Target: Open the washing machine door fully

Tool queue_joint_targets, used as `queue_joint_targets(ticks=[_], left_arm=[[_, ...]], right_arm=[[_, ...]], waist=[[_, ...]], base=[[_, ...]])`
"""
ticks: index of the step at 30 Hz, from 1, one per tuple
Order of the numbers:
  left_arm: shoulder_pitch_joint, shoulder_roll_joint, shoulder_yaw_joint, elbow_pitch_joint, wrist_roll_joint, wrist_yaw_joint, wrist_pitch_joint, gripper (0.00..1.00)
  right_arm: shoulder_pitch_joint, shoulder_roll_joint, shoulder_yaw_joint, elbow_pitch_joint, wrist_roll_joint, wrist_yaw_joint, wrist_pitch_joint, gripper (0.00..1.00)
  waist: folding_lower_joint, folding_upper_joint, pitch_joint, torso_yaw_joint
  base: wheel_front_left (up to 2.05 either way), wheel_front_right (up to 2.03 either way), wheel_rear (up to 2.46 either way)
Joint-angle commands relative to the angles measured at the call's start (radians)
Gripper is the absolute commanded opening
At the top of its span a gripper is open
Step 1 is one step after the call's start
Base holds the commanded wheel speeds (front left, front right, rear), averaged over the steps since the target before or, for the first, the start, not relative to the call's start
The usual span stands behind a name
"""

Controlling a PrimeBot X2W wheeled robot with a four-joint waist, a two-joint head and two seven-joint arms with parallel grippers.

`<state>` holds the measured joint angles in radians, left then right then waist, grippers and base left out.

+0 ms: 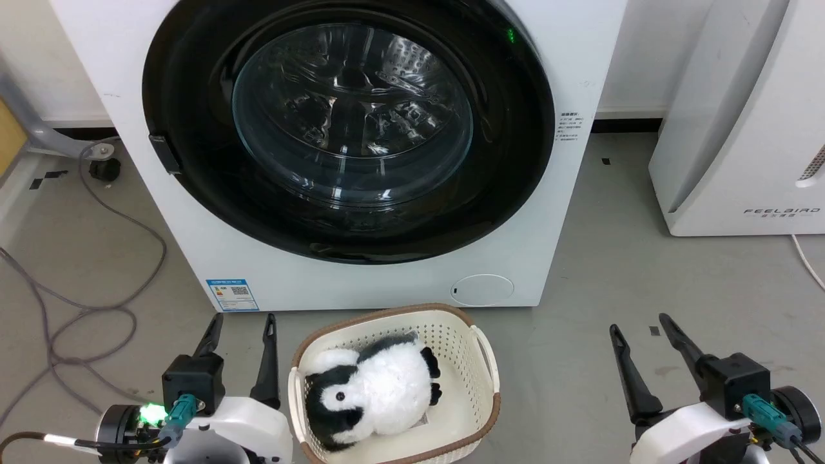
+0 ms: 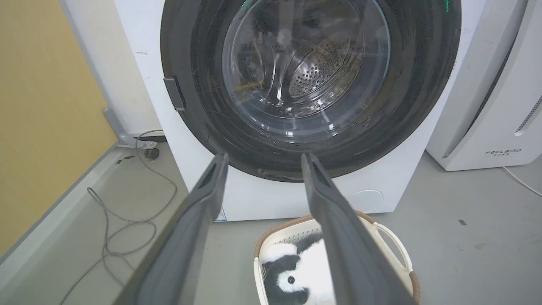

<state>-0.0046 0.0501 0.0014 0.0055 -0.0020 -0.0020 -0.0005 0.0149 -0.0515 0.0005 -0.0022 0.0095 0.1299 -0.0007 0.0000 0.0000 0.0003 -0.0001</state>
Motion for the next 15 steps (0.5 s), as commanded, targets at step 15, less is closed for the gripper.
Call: queue_joint_targets(ticks=[15], left_arm=[[-0.002,0.0,-0.012,-0.002,-0.017,0.025,-0.035,1.0]], right_arm=[[0.001,0.0,-0.012,-0.023,0.073,0.0,-0.035,1.0]], waist=[[0.0,0.0,0.003,0.001]], base=[[0.0,0.0,0.0]])
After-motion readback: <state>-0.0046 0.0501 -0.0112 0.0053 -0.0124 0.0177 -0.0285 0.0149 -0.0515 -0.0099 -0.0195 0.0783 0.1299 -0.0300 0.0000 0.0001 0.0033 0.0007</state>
